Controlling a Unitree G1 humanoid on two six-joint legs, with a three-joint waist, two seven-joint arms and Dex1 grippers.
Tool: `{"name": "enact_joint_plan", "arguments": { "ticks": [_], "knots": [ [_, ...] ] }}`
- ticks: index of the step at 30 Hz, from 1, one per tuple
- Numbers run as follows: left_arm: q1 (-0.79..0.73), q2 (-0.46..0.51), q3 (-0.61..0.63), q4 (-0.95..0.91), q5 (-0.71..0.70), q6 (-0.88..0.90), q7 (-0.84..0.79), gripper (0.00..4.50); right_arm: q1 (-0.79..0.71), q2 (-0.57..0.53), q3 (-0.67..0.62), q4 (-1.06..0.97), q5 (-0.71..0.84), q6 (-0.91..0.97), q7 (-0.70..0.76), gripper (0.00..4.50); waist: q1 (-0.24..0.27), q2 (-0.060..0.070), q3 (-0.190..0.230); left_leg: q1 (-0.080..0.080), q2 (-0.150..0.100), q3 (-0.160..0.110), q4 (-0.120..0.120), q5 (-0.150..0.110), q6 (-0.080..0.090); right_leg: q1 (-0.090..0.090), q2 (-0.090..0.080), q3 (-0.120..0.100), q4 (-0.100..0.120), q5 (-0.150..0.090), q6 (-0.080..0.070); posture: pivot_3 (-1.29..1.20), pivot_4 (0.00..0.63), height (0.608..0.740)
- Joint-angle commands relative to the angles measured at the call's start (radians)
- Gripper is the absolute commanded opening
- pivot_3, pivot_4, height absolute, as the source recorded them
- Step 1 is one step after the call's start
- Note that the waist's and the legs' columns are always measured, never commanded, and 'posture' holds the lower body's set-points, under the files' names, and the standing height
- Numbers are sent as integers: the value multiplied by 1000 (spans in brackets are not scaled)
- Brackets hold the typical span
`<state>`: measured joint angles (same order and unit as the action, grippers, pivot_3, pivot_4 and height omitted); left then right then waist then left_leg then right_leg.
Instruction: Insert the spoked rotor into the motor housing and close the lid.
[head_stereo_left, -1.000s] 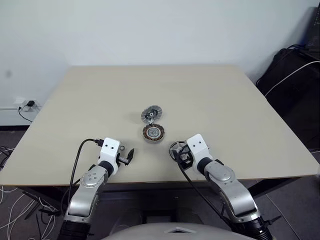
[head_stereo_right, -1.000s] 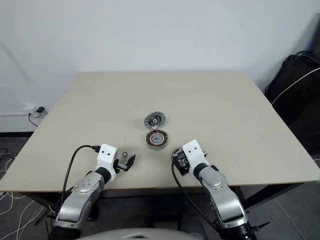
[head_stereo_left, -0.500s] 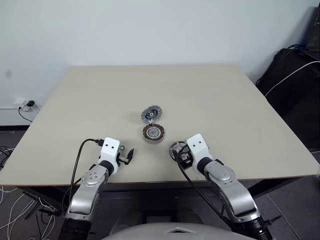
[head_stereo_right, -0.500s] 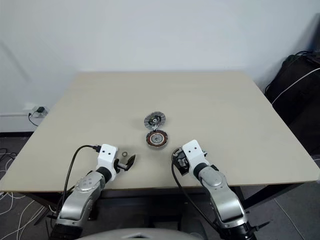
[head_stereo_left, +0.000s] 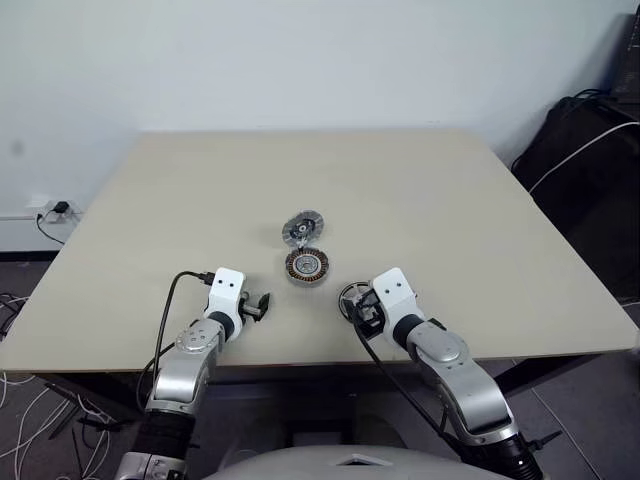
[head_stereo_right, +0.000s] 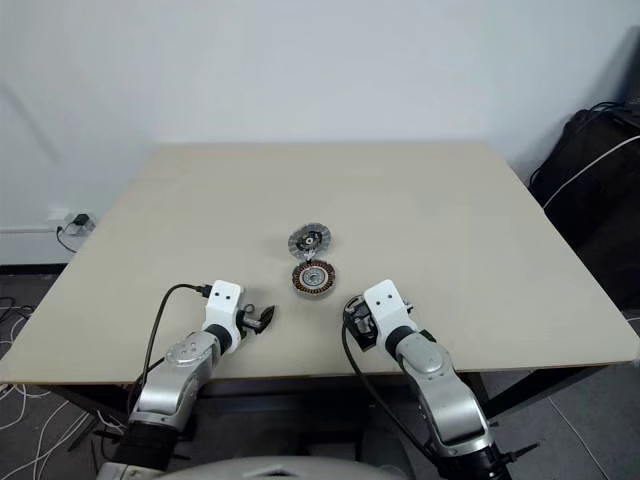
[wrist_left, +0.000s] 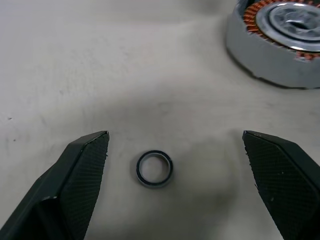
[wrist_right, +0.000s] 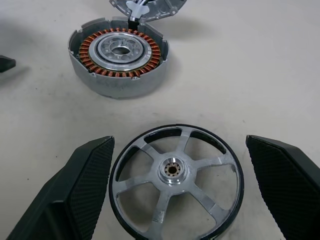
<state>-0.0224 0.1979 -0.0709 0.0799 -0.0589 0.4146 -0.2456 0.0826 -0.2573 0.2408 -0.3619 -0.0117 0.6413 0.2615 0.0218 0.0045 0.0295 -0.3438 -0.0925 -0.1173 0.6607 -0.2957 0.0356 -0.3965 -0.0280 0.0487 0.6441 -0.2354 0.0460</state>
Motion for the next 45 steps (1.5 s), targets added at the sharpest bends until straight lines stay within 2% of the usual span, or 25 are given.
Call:
{"name": "enact_joint_plan", "arguments": {
  "ticks": [1,7,8,11,18,20,27,34,40,45],
  "knots": [
    [-28,0,9,12,3,13,3,4500,-8,8,-7,-29,-3,-21,-7,4484,0,0,0,0,0,0,0,0,0,0,0,0,0,0,0,0,0,740],
    [-28,4,7,37,5,34,1,4500,3,10,-14,-39,-2,-20,-16,4484,1,0,-1,0,0,0,0,0,0,1,0,0,0,0,0,0,0,740],
    [-26,3,7,43,6,37,2,4327,4,10,-15,-39,-3,-20,-17,4499,0,1,-1,1,0,0,0,0,0,1,0,0,1,0,0,0,0,740],
    [-21,2,9,48,4,46,4,3592,7,12,-15,-41,-3,-19,-19,4500,0,1,-2,1,0,0,0,0,-1,1,0,0,1,0,0,0,0,740],
    [-3,4,17,20,5,67,5,1221,3,16,-13,-37,-1,-19,-21,4500,0,3,-5,1,0,0,0,0,0,1,0,0,0,0,0,0,0,740],
    [6,8,15,-1,6,79,3,671,2,17,-12,-36,-1,-19,-22,4500,0,4,-5,1,0,0,0,0,0,1,0,0,0,0,0,0,0,740],
    [16,0,8,-146,-36,123,-38,669,-2,21,-9,-31,-1,-21,-19,4500,-2,3,-5,1,0,0,0,0,0,1,0,0,0,0,0,0,0,740],
    [-87,-57,-59,-210,-60,69,-92,669,-15,27,0,-17,-3,-25,-16,4500,7,0,-3,0,0,0,1,0,-1,1,0,0,0,1,1,0,0,740],
    [-190,-102,-119,-105,-30,7,-99,669,-15,29,-2,-17,-5,-27,-21,4500,4,0,-3,0,0,0,0,3,-4,0,0,0,0,1,1,0,0,740],
    [-286,-136,-117,53,-10,-69,-82,669,-8,35,-4,-25,-11,-29,-31,4500,5,0,-3,0,0,0,1,4,1,0,0,0,0,1,1,0,0,740]
  ]
}}
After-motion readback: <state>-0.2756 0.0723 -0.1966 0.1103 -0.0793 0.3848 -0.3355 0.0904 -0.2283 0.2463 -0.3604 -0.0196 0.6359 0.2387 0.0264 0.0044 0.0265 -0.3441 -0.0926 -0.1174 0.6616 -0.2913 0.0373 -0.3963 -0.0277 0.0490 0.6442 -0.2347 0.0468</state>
